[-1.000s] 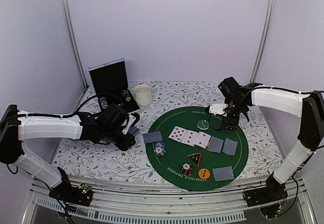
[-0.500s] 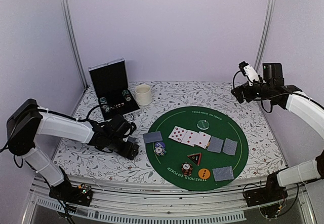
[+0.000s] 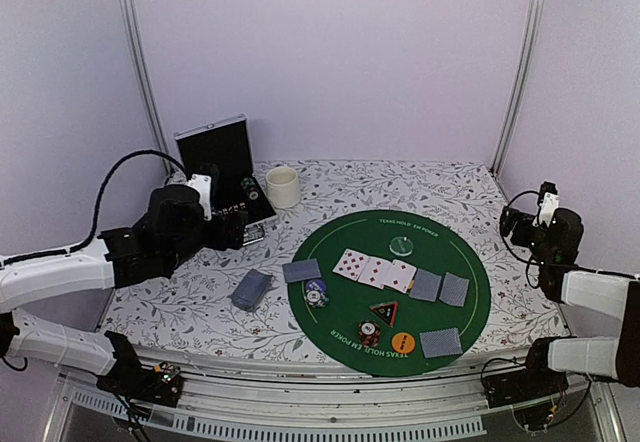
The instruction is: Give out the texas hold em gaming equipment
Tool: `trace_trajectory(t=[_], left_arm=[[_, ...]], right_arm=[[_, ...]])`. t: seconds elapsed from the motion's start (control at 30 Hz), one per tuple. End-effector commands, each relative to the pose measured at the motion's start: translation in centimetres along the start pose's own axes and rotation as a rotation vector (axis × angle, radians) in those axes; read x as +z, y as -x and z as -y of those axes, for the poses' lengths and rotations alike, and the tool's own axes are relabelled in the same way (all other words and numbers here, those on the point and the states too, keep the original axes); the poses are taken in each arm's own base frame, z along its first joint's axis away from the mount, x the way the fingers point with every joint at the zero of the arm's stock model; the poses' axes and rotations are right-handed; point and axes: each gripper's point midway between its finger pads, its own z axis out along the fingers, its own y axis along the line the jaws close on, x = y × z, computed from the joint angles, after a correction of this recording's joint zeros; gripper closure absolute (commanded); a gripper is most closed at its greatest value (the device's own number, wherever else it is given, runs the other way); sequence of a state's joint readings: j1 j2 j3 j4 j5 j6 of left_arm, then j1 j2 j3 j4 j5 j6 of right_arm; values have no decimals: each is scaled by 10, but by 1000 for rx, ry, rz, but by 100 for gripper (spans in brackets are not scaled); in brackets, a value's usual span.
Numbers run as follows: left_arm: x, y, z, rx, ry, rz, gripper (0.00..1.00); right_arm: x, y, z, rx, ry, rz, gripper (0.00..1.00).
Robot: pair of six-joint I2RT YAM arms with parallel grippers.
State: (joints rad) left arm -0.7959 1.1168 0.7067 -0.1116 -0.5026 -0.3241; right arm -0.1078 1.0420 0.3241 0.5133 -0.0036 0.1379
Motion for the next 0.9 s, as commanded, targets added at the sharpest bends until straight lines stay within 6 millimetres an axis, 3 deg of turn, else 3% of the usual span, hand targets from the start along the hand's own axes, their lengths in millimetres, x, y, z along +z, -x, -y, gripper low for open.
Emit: trace_trajectory(t=[0.0,0.1,0.2,0.33,0.4,0.5,0.6,0.67,0.87], left_arm=[[-19,69,-83,-166,306,383,2],[-27,62,-145,-264,518,494,2],[-30,28,-199,-251,735,477,2],[-22,-15,-237,-210,824,428,2],[-16,-26,-246,-181,827,430,2],[1,-15,-236,-105,720,458,2],[10,-15,-242,-73,690,484,2],[29,-16,-231,-56,583,427,2],[31,-27,-235,-90,431,447,2]], right_arm=[[-6,24,12,-6,-48,258,1],[-2,7,11,-32,-31,256,1],[-1,7,-1,-34,40,269,1],[9,-13,-15,-79,136,253,1],[11,-12,-21,-101,165,246,1],[18,-14,-24,-108,181,225,1],[24,-17,-34,-130,237,194,1],[25,-19,-39,-152,267,186,1],[25,-19,-40,-154,274,183,1]])
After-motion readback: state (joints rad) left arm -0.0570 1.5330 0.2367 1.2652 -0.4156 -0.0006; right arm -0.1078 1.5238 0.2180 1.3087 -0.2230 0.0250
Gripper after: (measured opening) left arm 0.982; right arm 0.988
